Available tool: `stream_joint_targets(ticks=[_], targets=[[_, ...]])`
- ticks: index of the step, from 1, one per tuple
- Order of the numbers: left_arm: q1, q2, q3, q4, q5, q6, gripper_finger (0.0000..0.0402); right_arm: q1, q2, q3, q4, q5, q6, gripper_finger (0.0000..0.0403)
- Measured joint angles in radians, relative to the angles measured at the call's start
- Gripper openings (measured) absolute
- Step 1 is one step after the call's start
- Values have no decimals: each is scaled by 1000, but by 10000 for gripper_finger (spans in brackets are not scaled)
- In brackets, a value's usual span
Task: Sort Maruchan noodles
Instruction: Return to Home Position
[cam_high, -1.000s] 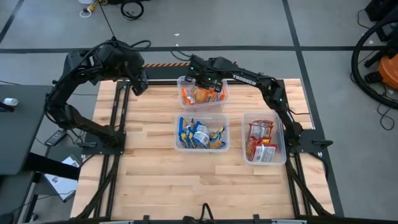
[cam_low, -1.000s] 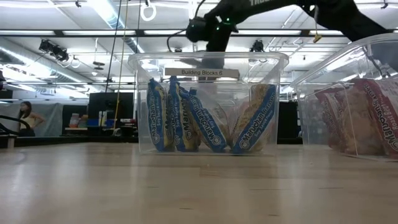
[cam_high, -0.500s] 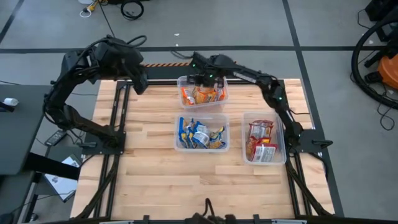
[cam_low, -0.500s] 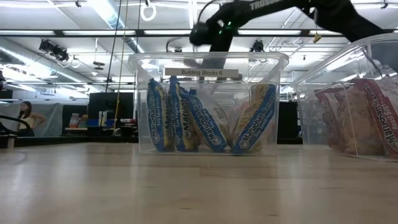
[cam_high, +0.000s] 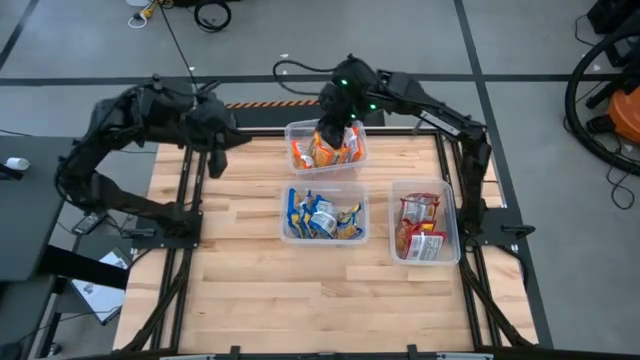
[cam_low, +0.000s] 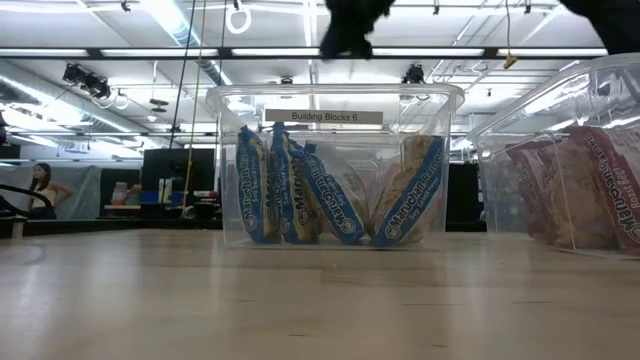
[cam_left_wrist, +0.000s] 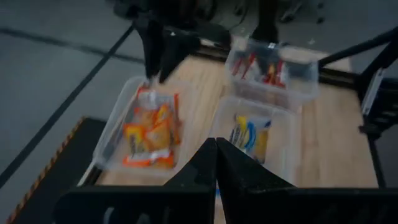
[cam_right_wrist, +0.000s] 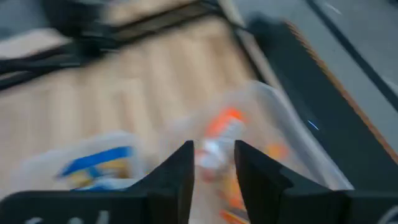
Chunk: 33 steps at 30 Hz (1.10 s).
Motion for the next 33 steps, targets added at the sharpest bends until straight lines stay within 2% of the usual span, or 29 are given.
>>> stream_joint_targets(ticks=[2, 6, 9, 14, 18, 22, 25, 29, 33], targets=[[-15, -40, -105, 109, 11, 3, 11, 31, -29, 0, 12, -86, -50, 94], [-29, -114, -331, 306, 103, 25, 11, 82, -80, 0, 15, -204, -147, 46], [-34, -142, -460, 376, 90, -5, 11, 106, -108, -1, 13, -254, -175, 11], [-25, -138, -579, 371, -15, -29, 11, 150, -163, -1, 11, -204, -173, 15], [-27, -136, -659, 377, -16, -77, 11, 186, -198, -1, 11, -155, -182, 7], [-27, -137, -736, 464, -23, -124, 11, 222, -228, -1, 14, -144, -201, 8], [-26, -149, -809, 603, -30, -158, 11, 255, -237, -1, 13, -144, -204, 10], [-26, -192, -939, 851, -7, -110, 11, 287, -267, -1, 37, -143, -197, 5], [-25, -283, -1046, 965, 4, -98, 11, 303, -329, -58, 90, -110, -168, 6]])
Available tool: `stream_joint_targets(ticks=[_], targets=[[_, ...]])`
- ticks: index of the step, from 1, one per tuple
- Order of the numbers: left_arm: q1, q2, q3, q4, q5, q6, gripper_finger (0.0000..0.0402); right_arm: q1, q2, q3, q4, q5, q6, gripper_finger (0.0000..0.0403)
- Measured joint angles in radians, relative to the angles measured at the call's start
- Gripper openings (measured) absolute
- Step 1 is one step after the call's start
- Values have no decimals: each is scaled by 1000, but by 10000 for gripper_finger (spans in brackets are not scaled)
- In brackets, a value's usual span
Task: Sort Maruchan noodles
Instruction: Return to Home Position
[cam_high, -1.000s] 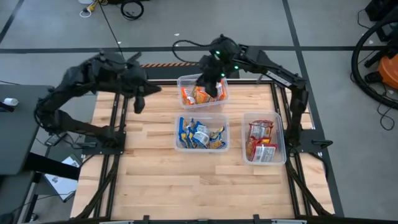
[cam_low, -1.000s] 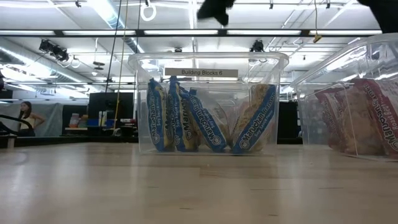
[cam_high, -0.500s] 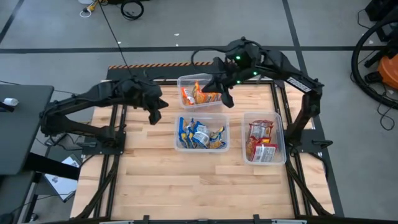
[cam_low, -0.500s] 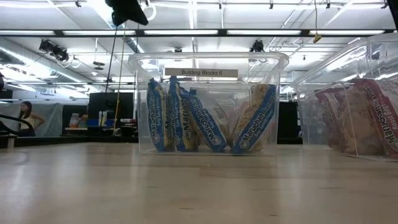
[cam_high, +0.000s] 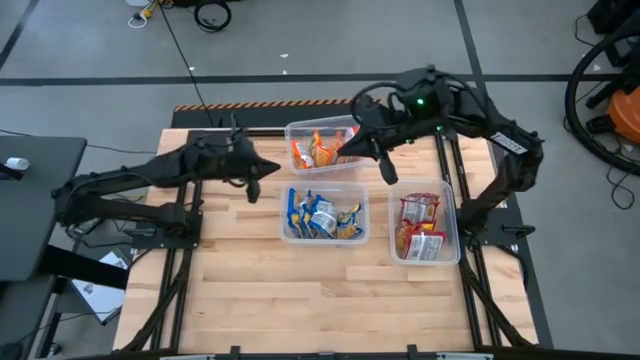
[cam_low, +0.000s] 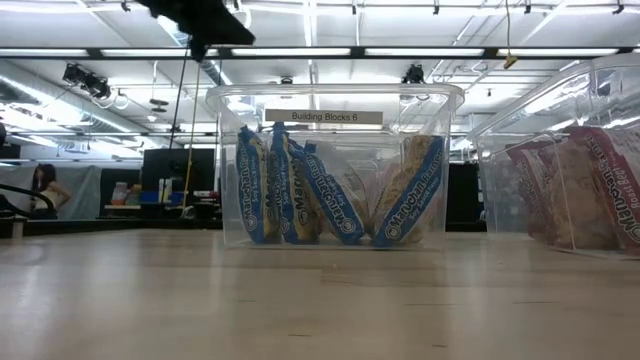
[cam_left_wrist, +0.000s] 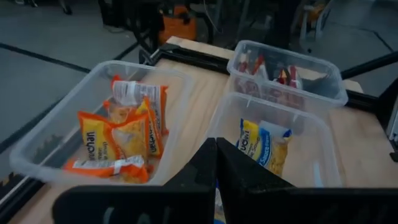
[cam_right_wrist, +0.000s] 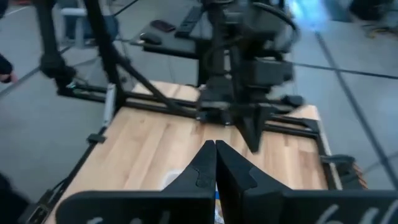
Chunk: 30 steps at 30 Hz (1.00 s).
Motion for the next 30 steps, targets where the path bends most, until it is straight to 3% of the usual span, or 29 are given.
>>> stream_joint_targets(ticks=[3, 7, 11, 14, 18, 24, 28, 30], targets=[[0, -91, -55, -5, -5, 5, 11, 2, -84, -149, 97, 42, 26, 6], [0, -239, -102, -3, -6, 84, 11, 9, -233, -446, 334, 50, 74, 6], [-8, -369, -135, -44, -4, 144, 11, 20, -399, -712, 538, 130, 229, 7], [-8, -433, -148, -122, -5, 135, 11, 23, -510, -861, 499, 152, 296, 14], [-8, -458, -148, -184, -28, 119, 11, 8, -620, -1038, 452, 213, 171, 25], [-6, -459, -151, -95, -4, 234, 11, -10, -705, -1285, 605, 310, 187, 26], [-6, -494, -239, 24, 4, 220, 11, -13, -797, -1434, 775, 266, 215, 27], [-6, -522, -319, 158, 30, 186, 11, -10, -857, -1516, 851, 255, 256, 27]])
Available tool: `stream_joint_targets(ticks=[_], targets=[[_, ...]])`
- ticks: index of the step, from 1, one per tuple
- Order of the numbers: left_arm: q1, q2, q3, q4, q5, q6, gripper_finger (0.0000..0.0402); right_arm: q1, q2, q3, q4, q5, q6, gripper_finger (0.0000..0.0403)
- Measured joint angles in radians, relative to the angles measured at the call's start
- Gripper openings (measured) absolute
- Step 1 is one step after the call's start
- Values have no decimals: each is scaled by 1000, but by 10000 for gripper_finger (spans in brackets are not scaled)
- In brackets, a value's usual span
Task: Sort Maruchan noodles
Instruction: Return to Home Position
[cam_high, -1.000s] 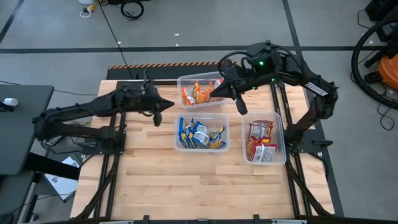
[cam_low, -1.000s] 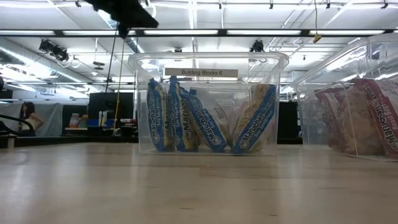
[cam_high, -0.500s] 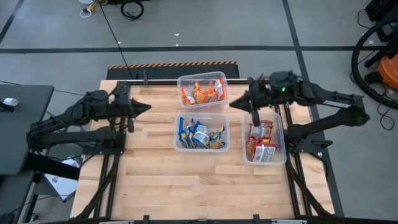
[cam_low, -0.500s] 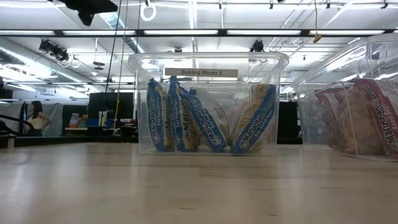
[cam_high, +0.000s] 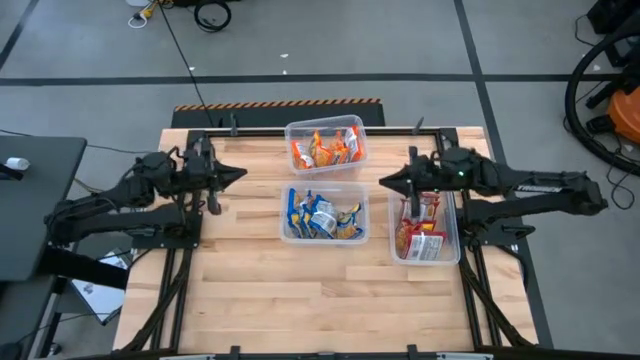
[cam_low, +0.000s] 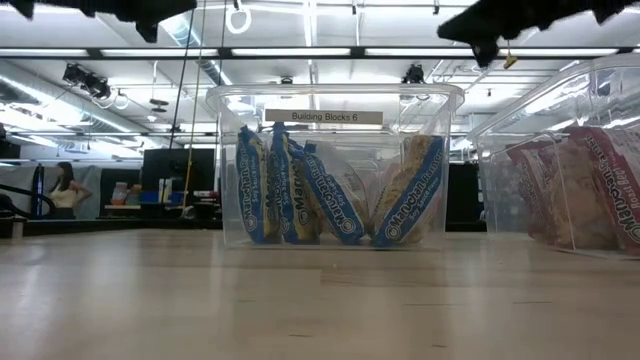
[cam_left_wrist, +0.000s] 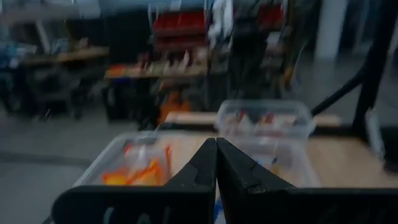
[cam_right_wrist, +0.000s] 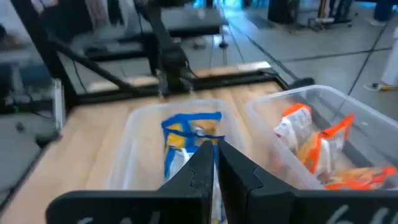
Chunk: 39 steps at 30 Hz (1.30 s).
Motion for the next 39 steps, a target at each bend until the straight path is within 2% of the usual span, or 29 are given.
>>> stream_joint_targets(ticks=[4, 8, 13, 18, 21, 23, 26, 29, 32, 34, 39], targets=[[0, -62, -139, 202, 27, -15, 11, 4, -158, -132, 115, 36, 43, 24], [0, -132, -218, 201, 28, 5, 11, 32, -317, -219, 98, 77, 59, 21], [0, -243, -294, 202, 57, 4, 11, 103, -447, -254, -33, 108, 66, 13], [0, -380, -355, 133, 102, 2, 11, 168, -547, -273, -41, 41, 42, 11], [0, -456, -362, 56, 60, 33, 11, 183, -649, -310, -23, -59, -28, 16], [0, -463, -362, 17, 17, 35, 11, 187, -723, -340, 1, -85, -31, 17], [0, -452, -372, 11, 3, -7, 11, 187, -735, -372, 53, -103, -24, 16], [-7, -444, -437, 57, -12, -112, 11, 187, -716, -388, 106, -125, -17, 13], [-31, -434, -534, 308, -32, -129, 11, 187, -728, -428, 136, -122, 11, 12], [-57, -433, -579, 401, -64, -105, 11, 187, -738, -456, 192, -123, 30, 12], [-140, -432, -579, 359, -106, -88, 11, 187, -737, -524, 249, -131, 58, 13]])
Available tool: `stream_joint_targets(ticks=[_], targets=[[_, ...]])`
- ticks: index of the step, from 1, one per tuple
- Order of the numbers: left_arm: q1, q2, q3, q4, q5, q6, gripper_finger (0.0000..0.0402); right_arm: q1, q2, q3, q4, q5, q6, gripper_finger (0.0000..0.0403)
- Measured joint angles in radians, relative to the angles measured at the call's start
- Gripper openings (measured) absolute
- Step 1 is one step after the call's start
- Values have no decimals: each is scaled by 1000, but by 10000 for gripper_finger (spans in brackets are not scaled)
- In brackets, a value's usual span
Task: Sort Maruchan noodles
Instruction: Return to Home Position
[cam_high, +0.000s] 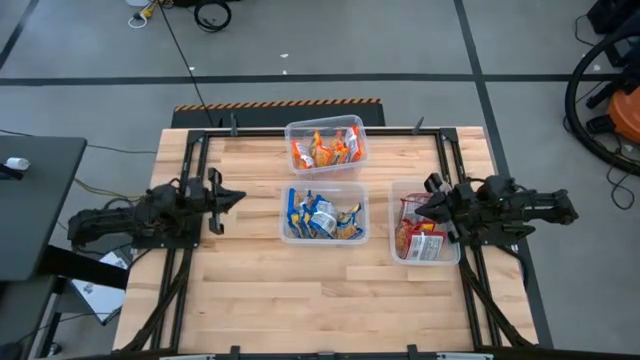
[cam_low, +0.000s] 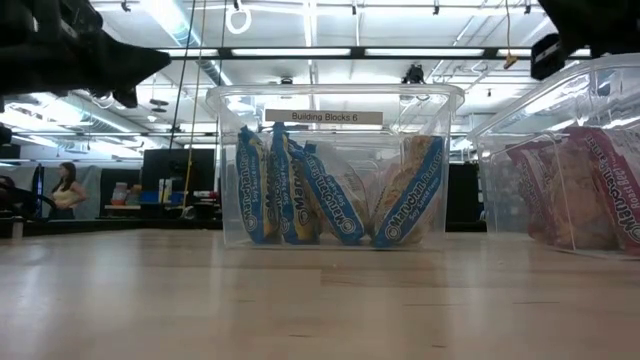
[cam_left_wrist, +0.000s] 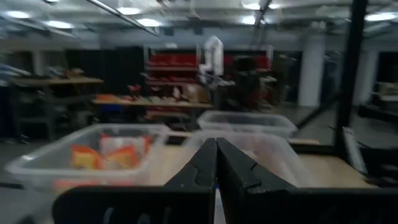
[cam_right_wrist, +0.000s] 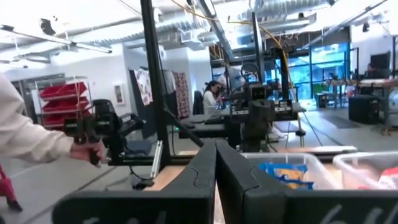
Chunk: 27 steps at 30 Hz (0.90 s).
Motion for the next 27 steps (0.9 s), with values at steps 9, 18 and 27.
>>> stream_joint_targets(ticks=[9, 18, 27], targets=[[-89, 0, 0, -97, -49, 50, 11, 0, 3, -131, 209, 45, 41, 13], [-88, 14, 1, -209, -3, 7, 11, 0, 3, -134, 77, 77, 51, 17], [-88, 13, 0, -201, 12, -25, 11, -3, 7, -134, -87, 195, -44, 18]])
